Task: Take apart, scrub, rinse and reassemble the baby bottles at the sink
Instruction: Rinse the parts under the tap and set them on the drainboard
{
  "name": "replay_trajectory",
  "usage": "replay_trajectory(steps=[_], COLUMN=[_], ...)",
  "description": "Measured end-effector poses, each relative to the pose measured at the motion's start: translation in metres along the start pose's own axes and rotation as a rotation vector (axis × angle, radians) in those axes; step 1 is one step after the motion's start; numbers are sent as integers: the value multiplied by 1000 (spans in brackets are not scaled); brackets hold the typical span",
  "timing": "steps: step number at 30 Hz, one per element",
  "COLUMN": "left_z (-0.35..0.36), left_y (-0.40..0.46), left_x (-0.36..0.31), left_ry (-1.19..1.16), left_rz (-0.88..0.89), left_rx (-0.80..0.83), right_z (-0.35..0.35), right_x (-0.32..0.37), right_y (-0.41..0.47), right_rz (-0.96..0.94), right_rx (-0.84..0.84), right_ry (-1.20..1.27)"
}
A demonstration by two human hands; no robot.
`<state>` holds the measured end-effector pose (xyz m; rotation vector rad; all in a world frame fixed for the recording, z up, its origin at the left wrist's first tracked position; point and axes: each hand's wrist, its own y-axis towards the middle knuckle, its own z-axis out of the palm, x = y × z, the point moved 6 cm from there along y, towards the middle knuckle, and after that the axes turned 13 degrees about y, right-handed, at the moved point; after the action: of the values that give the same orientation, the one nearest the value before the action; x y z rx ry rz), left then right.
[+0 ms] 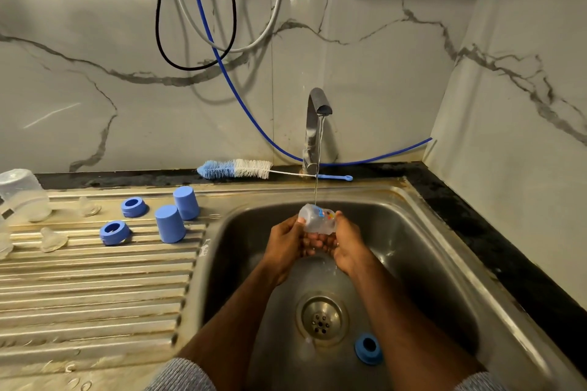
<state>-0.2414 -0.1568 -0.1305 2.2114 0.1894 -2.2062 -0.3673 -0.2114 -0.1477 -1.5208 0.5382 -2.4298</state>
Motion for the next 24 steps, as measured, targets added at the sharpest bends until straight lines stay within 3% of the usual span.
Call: replay_trajectory(steps=[4,9,14,16,20,24], left_z=[3,1,1,0,-9,-19], left_y=[0,7,9,9,4,1], left_x=[-4,0,-1,1,12,21], left_ry=[141,524,623,590,174,142], left_rz=[98,208,208,173,-111,-253], left_rx=[-4,-43,-75,-88,-79,-107], right_z=[-6,-13,-16,-14,-2,19], right_x=[-6,-5,-1,4,18,16], right_y=[4,2,2,6,3,-12], right_rz=[37,48,-11,-114,-370,-359], right_rx=[-36,-85,-114,-90,4,212], right_ry=[-43,-42,-19,-70,-303,-322])
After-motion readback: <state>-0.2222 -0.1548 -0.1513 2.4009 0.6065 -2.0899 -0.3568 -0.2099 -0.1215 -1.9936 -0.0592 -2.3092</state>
